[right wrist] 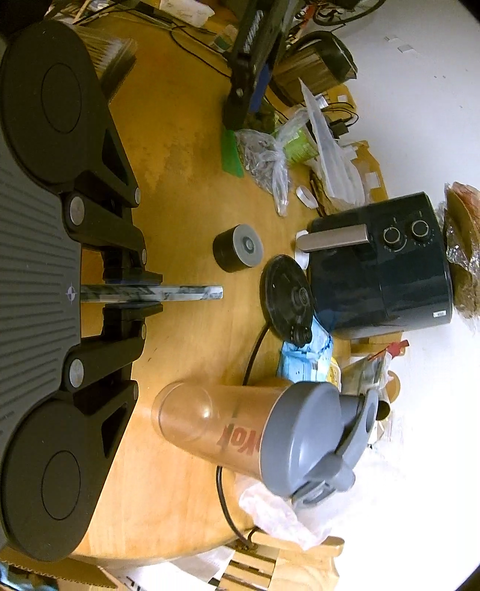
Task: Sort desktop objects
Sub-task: 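Lift the striped pen with the right tool while the left tool reaches toward the black tape roll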
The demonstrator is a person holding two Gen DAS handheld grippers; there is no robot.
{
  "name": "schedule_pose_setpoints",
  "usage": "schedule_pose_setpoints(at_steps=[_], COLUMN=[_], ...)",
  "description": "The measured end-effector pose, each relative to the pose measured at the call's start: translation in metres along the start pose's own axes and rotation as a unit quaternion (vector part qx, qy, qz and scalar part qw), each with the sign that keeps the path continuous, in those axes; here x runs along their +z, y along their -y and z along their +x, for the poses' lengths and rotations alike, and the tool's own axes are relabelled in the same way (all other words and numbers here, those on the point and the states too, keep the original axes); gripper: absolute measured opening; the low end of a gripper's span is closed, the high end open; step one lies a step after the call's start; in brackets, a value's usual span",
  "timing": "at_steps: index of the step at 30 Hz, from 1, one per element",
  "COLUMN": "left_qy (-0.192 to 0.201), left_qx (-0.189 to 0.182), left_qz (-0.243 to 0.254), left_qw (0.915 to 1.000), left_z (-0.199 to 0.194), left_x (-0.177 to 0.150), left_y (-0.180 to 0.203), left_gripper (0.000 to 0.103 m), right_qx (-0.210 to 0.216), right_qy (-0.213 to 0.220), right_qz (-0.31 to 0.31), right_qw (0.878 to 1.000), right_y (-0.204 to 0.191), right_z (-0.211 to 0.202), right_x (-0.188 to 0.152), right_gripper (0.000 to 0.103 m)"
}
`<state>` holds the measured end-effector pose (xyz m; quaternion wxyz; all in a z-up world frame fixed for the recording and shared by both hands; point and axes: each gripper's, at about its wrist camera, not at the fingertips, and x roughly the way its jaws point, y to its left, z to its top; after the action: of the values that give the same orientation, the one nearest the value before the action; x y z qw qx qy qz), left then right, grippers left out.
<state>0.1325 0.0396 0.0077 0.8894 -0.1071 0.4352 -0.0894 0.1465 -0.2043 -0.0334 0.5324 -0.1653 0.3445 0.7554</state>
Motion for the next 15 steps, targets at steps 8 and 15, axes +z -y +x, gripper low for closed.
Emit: schedule_pose_setpoints(at_steps=[8, 15], left_qy=[0.005, 0.01], left_qx=[0.003, 0.01], left_qz=[0.027, 0.045], left_qw=[0.9996, 0.9989], left_z=[0.027, 0.056], left_x=[0.015, 0.026], left_y=[0.008, 0.008], left_gripper=[0.066, 0.066], right_qx=[-0.007, -0.01], right_qy=[0.008, 0.009], right_qz=[0.016, 0.031], right_qw=[1.0, 0.999], right_y=[0.009, 0.016], right_z=[-0.013, -0.022], right_x=[-0.005, -0.012], right_gripper=[0.011, 0.011])
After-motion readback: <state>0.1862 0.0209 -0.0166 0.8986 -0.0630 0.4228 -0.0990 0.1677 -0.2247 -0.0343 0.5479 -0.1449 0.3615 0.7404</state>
